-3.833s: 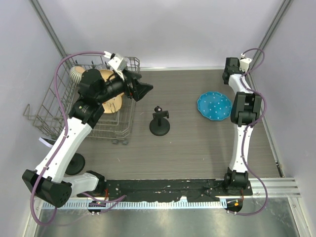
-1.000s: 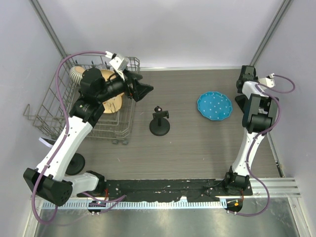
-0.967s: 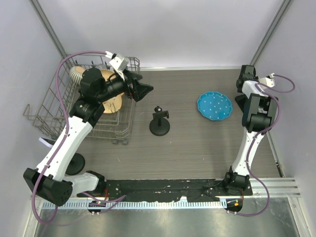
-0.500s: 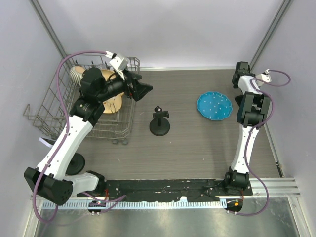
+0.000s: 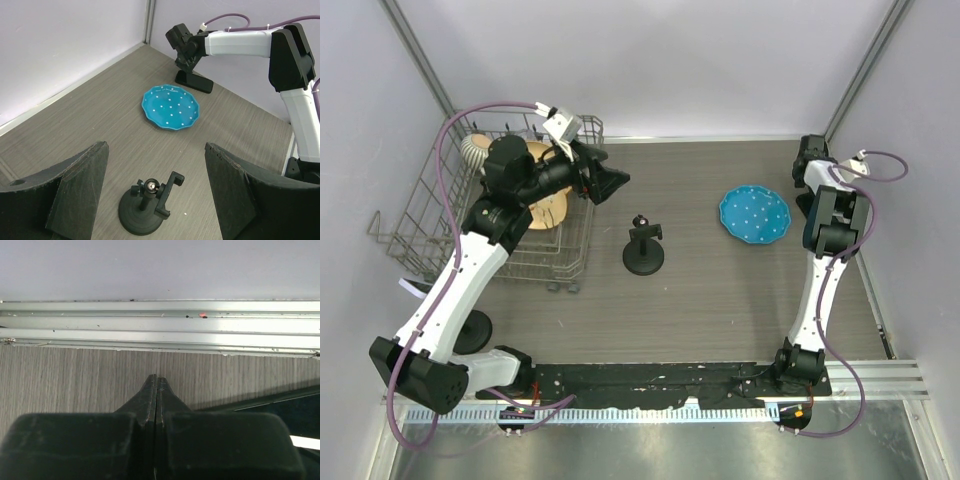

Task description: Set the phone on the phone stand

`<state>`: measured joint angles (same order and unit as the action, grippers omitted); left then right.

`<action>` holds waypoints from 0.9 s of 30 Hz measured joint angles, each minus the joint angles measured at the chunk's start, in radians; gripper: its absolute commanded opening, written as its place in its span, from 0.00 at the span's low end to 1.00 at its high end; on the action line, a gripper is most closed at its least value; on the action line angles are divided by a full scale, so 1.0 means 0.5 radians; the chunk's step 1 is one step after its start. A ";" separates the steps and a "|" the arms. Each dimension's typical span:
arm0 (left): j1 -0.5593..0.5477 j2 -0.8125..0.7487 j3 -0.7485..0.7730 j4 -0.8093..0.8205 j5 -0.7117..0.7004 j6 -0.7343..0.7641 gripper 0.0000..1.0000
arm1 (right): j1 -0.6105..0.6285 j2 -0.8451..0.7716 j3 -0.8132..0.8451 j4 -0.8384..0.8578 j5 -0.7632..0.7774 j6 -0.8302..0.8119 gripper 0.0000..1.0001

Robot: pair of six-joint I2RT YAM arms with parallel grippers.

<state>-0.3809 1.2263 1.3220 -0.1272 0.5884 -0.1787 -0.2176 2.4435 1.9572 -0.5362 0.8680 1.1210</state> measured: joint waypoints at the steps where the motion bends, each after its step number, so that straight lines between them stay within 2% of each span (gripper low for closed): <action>1: 0.000 0.000 0.000 0.000 0.001 0.000 0.81 | -0.004 -0.019 -0.034 0.024 -0.005 0.001 0.01; 15: 0.000 -0.001 0.000 -0.002 0.000 0.003 0.82 | -0.054 -0.347 -0.545 0.253 -0.323 -0.001 0.01; 27: 0.000 -0.002 0.000 0.002 0.005 0.003 0.82 | -0.069 -0.993 -1.535 0.636 -0.689 -0.027 0.01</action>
<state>-0.3809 1.2255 1.3220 -0.1261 0.5907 -0.1772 -0.2520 1.9469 1.1896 -0.2180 0.5236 1.1072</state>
